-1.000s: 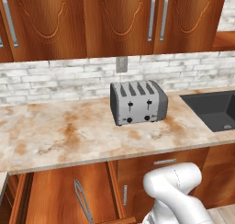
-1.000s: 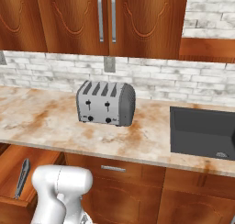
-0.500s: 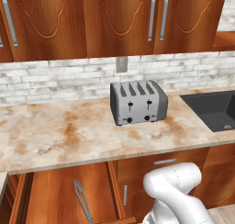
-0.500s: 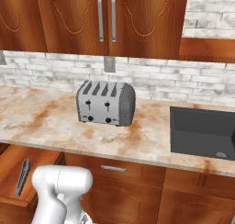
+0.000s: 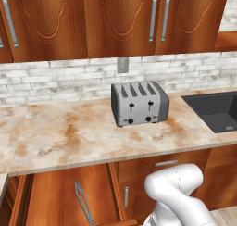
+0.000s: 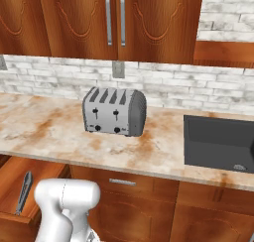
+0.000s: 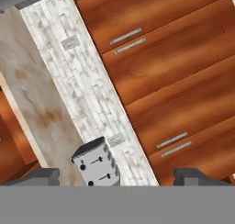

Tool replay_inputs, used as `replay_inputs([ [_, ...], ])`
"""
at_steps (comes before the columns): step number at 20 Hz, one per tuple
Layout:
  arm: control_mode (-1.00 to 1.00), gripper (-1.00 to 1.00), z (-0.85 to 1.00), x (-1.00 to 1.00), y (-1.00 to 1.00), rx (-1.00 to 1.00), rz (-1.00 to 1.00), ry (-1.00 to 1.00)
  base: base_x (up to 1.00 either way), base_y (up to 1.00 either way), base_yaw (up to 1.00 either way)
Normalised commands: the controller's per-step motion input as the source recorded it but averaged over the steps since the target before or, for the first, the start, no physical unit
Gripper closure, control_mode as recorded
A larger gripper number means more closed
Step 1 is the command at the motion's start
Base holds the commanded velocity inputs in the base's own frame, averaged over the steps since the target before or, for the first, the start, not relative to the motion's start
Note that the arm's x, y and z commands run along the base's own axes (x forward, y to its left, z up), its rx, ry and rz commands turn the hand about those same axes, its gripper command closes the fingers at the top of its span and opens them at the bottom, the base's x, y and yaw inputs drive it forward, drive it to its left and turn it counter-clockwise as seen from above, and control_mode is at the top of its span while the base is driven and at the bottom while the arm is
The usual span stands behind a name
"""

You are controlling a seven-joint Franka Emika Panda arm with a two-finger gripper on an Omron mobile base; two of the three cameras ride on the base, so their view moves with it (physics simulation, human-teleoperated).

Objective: Take the tongs from the drawer on the left and place them on the dining counter next to the tray containing the kebab skewer.

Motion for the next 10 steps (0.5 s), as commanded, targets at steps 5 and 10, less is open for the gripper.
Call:
replay_inputs([
  [5, -1.00, -1.00, 0.80, 0.00, -0.63, 0.10, 0.00, 0.00, 0.00, 0.00, 0.00],
  [10, -1.00, -1.00, 0.70, 0.14, -0.76, 0.11, 0.00, 0.03, 0.00, 0.00, 0.00],
])
